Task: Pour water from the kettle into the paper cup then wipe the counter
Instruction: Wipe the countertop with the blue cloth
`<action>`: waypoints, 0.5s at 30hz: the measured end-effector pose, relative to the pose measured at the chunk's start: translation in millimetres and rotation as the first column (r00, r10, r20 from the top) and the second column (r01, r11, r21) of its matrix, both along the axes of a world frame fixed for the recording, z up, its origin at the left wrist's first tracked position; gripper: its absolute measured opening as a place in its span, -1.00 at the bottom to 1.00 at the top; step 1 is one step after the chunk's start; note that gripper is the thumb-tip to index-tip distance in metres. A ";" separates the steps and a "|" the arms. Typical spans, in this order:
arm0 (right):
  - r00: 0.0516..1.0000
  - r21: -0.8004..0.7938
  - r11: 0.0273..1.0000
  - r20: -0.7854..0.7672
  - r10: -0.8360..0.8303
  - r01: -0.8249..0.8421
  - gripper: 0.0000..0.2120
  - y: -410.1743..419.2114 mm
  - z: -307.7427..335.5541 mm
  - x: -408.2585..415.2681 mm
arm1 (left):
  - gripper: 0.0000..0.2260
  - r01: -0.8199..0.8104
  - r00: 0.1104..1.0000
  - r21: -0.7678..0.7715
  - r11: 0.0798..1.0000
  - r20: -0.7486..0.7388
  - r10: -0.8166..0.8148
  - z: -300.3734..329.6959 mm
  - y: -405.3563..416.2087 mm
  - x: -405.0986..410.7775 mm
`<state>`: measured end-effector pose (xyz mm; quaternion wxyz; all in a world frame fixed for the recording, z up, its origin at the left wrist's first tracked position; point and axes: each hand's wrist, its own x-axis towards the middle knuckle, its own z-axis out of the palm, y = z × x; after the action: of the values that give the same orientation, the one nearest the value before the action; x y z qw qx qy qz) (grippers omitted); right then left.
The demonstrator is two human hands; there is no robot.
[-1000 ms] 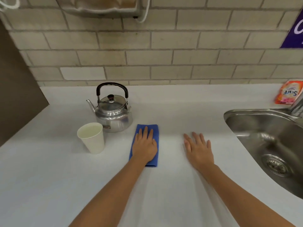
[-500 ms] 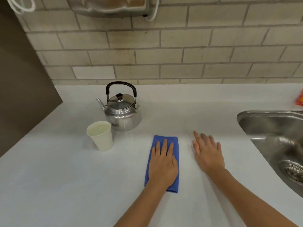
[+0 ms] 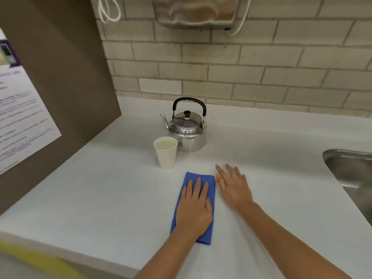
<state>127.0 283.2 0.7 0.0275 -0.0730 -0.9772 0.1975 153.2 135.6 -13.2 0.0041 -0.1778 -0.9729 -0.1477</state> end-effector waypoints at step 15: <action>1.000 0.054 0.999 -0.021 -0.003 0.004 -0.57 -60.2 -4.7 -53.7 | -0.53 -0.476 0.876 -0.042 0.879 0.063 0.477 3.4 -216.6 -133.5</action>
<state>73.3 223.0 -4.1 0.0399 -0.0721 -0.9817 0.1715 19.7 -81.0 -9.9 0.0036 0.0723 -0.9880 -0.1362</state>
